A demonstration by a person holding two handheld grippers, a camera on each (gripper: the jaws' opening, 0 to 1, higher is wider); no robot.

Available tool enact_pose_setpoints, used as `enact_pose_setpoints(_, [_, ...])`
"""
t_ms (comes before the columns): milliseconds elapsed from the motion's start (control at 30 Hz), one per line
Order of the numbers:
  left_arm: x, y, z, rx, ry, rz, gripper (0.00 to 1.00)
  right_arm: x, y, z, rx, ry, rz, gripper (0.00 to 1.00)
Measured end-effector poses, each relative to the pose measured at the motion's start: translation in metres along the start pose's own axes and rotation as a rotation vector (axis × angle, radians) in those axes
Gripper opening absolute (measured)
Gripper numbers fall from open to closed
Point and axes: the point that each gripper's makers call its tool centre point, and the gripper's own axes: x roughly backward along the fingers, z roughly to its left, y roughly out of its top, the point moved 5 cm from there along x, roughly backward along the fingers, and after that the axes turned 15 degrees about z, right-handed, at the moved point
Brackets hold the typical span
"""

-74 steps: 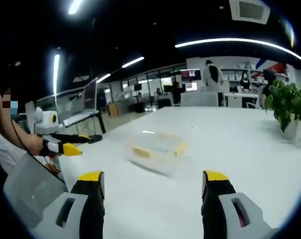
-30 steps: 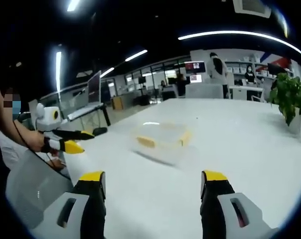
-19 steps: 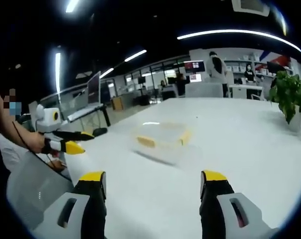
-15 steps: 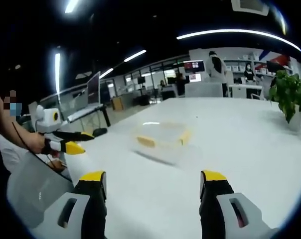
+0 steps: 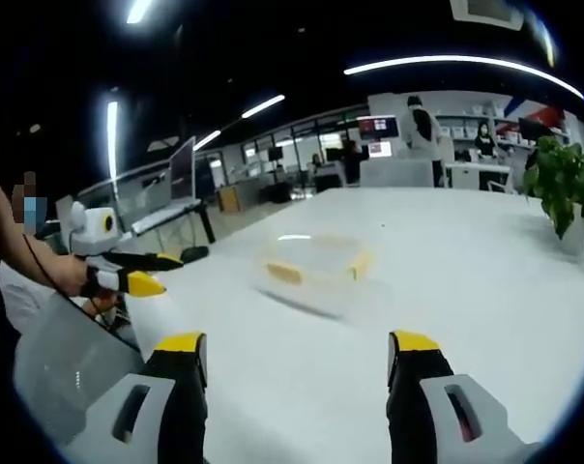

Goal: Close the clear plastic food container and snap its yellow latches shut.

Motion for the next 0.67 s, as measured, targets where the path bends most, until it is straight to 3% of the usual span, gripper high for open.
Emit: enact_pose_setpoints(667, [-0.0034,-0.0004,-0.0024,-0.005,-0.020,0.010,0.66,-0.0013,-0.0013,-0.0032,-0.007,-0.013,0.005,0.76])
